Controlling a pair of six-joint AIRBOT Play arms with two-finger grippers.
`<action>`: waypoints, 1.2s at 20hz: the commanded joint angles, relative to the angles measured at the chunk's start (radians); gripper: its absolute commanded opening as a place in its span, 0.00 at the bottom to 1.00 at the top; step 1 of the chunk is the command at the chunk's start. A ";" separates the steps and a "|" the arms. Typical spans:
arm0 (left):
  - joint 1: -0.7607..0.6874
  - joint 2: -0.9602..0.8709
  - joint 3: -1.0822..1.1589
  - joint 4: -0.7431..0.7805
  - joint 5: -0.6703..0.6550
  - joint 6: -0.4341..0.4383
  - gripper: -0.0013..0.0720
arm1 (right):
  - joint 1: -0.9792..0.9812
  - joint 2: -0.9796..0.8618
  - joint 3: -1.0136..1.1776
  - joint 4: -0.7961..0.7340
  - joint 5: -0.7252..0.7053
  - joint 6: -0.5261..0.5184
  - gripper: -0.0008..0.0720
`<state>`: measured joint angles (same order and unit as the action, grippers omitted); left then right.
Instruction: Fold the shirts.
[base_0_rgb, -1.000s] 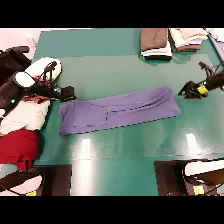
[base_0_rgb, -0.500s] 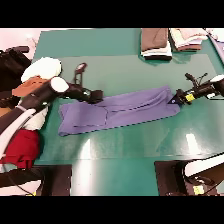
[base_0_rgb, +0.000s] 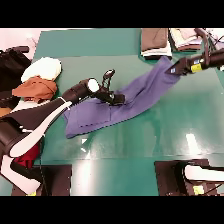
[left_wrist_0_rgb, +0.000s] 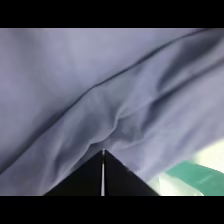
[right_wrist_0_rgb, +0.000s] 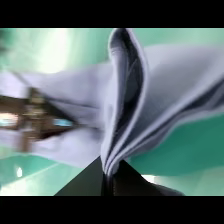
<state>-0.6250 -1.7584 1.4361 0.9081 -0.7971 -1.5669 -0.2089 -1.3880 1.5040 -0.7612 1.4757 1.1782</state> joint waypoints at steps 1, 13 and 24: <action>-0.009 -0.039 0.028 0.009 -0.006 -0.003 0.05 | 0.102 0.100 0.076 0.035 -0.009 0.078 0.04; 0.151 0.167 0.034 0.200 -0.076 -0.007 0.05 | 0.454 0.126 0.088 0.051 -0.123 0.151 0.04; 0.612 0.717 0.034 0.453 -0.246 -0.002 0.05 | 1.009 -0.191 0.088 0.171 -0.580 0.057 0.60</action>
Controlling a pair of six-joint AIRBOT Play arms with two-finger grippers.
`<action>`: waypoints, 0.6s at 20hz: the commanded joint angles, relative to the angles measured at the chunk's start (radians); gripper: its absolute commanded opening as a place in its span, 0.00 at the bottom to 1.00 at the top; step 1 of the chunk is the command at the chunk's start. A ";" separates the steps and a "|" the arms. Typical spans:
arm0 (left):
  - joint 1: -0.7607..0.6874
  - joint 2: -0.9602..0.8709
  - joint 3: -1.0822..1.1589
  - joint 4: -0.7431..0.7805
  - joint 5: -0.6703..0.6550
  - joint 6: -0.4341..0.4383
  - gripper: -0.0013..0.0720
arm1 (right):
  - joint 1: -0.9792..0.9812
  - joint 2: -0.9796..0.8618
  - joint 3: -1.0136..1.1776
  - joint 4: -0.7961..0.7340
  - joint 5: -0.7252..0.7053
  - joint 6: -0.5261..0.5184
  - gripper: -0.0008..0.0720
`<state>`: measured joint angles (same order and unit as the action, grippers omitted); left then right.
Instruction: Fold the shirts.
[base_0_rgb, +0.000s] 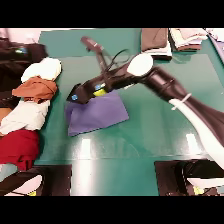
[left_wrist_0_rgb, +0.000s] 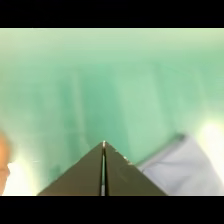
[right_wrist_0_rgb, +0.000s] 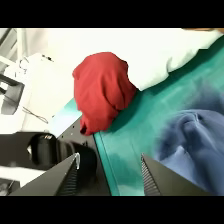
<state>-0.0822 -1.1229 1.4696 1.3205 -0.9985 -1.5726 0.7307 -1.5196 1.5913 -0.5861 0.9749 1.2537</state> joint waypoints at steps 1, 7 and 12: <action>0.065 0.079 -0.003 0.037 -0.057 0.003 0.05 | 0.040 -0.052 -0.003 -0.041 -0.036 -0.017 0.54; -0.077 0.074 -0.083 0.031 0.006 0.003 0.05 | -0.319 0.105 -0.282 -0.333 0.139 0.090 0.54; -0.138 0.047 -0.083 0.029 0.036 0.002 0.05 | -0.571 -0.043 -0.406 -0.238 0.163 0.084 0.84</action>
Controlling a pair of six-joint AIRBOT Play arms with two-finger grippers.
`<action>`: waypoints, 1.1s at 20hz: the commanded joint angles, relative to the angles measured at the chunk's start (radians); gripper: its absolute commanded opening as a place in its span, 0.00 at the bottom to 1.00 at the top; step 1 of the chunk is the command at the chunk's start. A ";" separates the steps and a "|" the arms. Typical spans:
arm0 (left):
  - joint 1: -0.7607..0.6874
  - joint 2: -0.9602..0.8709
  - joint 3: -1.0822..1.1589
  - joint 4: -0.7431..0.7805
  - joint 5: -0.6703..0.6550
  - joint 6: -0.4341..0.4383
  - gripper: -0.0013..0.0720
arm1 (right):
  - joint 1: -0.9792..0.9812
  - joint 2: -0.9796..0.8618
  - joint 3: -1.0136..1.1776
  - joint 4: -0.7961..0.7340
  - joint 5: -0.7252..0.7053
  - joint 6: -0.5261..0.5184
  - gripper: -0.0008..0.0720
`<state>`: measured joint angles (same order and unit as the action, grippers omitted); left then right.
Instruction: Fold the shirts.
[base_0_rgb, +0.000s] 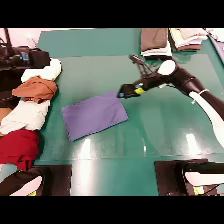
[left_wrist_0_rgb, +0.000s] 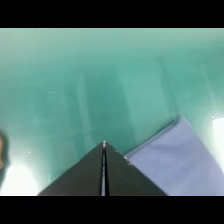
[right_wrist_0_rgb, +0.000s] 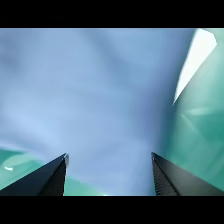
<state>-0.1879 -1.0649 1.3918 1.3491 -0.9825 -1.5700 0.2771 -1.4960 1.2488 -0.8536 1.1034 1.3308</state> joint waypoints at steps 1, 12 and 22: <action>-0.033 -0.016 -0.005 -0.005 0.020 0.000 0.05 | -0.118 -0.106 -0.061 0.060 0.032 -0.008 0.83; -0.033 -0.036 -0.005 -0.058 0.022 0.000 0.05 | 0.172 -0.459 0.275 0.256 0.045 -0.058 0.30; -0.265 -0.036 -0.005 -0.070 0.029 0.033 0.05 | -0.159 -0.145 0.315 -0.193 0.082 0.061 0.04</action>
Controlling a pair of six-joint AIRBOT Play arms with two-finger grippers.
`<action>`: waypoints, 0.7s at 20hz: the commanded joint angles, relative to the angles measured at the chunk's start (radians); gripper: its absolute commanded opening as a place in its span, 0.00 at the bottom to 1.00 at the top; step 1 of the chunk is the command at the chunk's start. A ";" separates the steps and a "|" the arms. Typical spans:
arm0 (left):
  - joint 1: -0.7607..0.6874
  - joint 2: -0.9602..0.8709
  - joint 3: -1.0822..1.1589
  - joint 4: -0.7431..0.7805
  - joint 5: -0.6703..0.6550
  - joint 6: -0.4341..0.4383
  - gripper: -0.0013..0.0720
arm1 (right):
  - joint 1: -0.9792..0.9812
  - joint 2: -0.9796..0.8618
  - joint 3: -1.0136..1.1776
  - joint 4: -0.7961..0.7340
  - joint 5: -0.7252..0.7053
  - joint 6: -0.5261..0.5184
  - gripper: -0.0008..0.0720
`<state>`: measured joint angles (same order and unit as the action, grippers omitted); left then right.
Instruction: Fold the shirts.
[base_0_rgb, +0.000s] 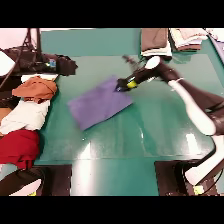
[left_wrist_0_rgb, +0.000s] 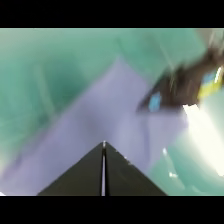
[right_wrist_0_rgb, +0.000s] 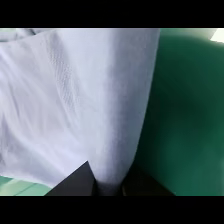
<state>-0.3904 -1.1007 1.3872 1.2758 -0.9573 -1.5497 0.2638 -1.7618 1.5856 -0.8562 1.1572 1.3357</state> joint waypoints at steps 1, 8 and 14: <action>-0.070 0.000 0.000 0.003 0.006 0.013 0.05 | -0.233 0.183 -0.063 -0.219 0.029 0.060 0.04; -0.070 0.000 0.000 -0.002 0.038 -0.011 0.05 | -0.873 0.500 -0.353 -0.320 -0.061 0.087 0.04; -0.070 0.000 0.000 -0.005 0.063 -0.024 0.05 | -1.258 0.669 -0.579 -0.325 -0.154 0.152 0.04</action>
<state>-0.4599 -1.1007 1.3872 1.2732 -0.9062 -1.5677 -0.8295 -1.1725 1.1084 -1.1736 1.0534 1.4574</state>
